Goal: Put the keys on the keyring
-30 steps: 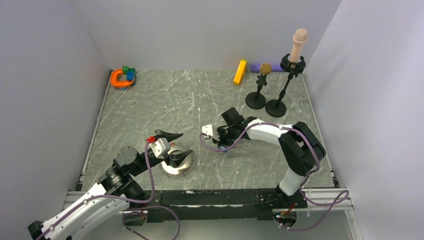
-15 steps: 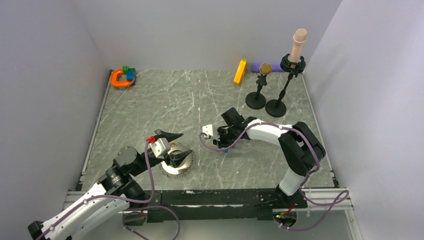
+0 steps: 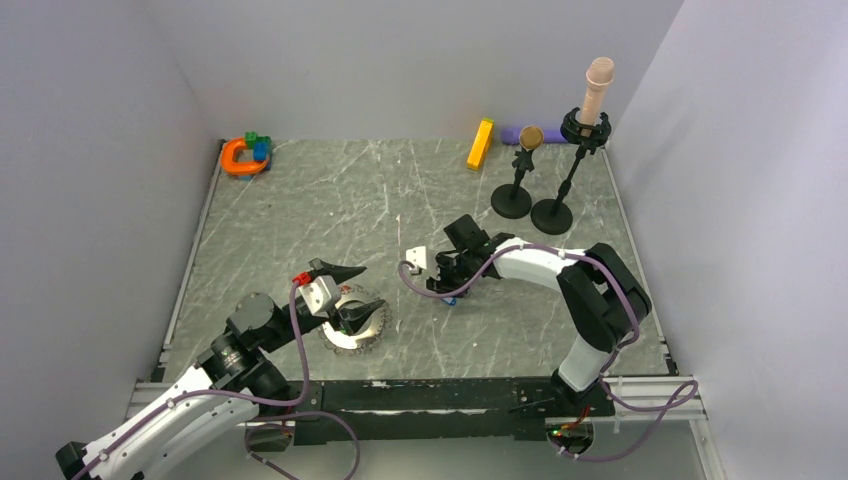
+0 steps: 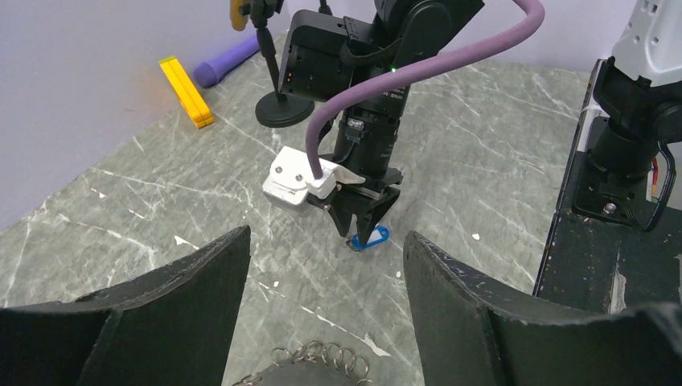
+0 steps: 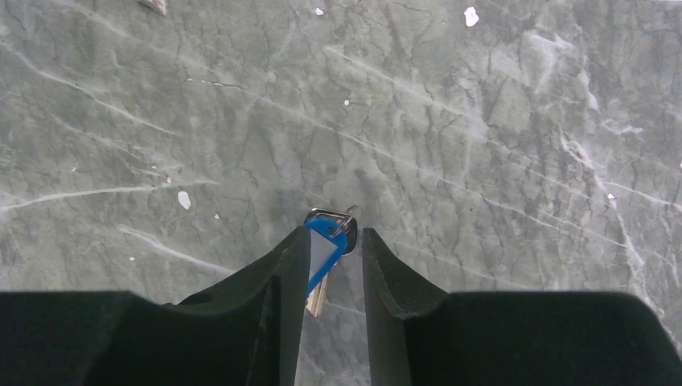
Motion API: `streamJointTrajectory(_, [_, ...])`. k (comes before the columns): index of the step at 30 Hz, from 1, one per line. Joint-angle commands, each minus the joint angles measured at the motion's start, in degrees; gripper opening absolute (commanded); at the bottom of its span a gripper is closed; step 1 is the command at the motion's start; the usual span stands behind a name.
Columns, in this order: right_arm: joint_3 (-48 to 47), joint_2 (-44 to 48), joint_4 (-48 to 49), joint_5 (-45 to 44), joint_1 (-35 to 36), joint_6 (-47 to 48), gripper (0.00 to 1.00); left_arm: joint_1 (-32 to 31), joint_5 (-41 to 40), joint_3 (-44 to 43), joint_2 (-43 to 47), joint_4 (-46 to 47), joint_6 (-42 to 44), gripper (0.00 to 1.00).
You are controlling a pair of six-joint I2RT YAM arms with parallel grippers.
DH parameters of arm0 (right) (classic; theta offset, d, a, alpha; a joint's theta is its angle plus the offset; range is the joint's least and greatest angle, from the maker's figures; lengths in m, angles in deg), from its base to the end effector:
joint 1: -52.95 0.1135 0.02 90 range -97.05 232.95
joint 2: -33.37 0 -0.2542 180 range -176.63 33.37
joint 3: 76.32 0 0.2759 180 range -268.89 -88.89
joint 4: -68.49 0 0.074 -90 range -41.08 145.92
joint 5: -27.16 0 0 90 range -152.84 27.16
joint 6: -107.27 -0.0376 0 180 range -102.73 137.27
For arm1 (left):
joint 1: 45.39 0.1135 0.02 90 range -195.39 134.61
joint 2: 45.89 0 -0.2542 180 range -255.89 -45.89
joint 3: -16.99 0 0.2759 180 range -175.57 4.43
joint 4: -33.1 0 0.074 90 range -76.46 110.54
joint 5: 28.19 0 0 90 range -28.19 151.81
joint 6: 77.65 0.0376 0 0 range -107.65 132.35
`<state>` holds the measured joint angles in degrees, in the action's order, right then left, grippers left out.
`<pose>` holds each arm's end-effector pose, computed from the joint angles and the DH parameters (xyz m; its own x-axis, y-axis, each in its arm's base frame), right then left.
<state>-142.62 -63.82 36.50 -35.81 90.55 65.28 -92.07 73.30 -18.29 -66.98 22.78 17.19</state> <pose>0.2570 0.2195 0.1284 0.0542 -0.7939 -0.6056 -0.9975 -0.0161 -0.0682 0.1049 -0.1222 0.2801 0.1178 -0.0044 -0.9930 0.8424 0.5300 0.0976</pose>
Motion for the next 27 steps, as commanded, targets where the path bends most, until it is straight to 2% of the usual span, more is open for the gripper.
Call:
streamJointTrajectory(1, [-1.4, 0.1, 0.8, -0.5, -1.0, -2.1, 0.35, 0.2, -0.8, -0.3, 0.8, 0.8, -0.9, 0.74])
streamJointTrajectory(12, [-3.1, 0.6, -2.1, 0.6, -2.3, -2.3, 0.37, 0.2, -1.1, -0.2, 1.0, 1.0, -0.8, 0.74])
streamJointTrajectory(19, [-5.8, 4.7, -9.5, 3.0, -4.1, -2.8, 0.37, 0.2, -5.4, -1.6, -1.4, -1.3, -3.1, 0.75])
streamJointTrajectory(24, [-12.1, 8.4, -25.4, 10.3, -7.8, -2.0, 0.40, 1.2, -11.1, -4.1, -5.0, -7.2, -13.1, 0.81])
streamJointTrajectory(27, [-21.5, 5.4, -42.5, 19.9, -11.0, -2.9, 0.45, 2.9, -14.4, -4.9, -6.3, -11.5, -23.1, 0.89])
